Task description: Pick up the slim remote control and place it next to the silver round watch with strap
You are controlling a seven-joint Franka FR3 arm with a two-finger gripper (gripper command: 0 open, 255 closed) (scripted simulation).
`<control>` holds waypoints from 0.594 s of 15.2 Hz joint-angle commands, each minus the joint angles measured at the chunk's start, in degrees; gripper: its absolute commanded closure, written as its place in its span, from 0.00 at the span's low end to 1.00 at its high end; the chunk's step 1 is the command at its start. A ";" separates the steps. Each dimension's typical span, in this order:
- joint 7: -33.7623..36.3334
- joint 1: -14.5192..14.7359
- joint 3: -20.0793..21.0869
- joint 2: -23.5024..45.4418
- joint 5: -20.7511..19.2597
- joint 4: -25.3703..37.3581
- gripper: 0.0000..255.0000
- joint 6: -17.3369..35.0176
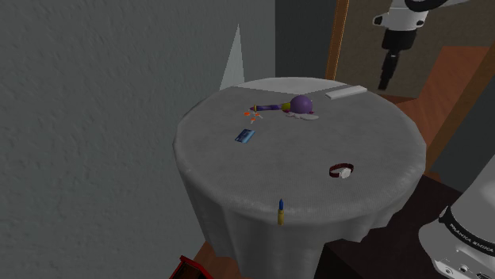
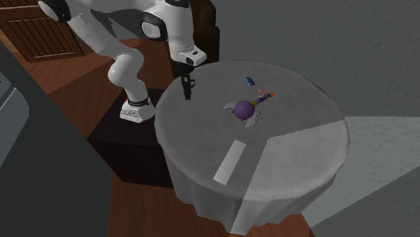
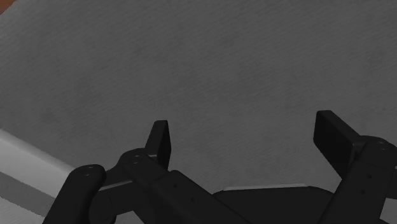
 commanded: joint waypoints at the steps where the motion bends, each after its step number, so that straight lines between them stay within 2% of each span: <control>1: -5.44 0.55 -3.07 3.22 -0.74 1.01 0.00 2.72; 5: -16.17 2.45 -8.94 11.28 0.07 5.20 0.00 7.30; 9: -27.97 4.66 -14.42 20.85 3.97 10.78 0.00 11.24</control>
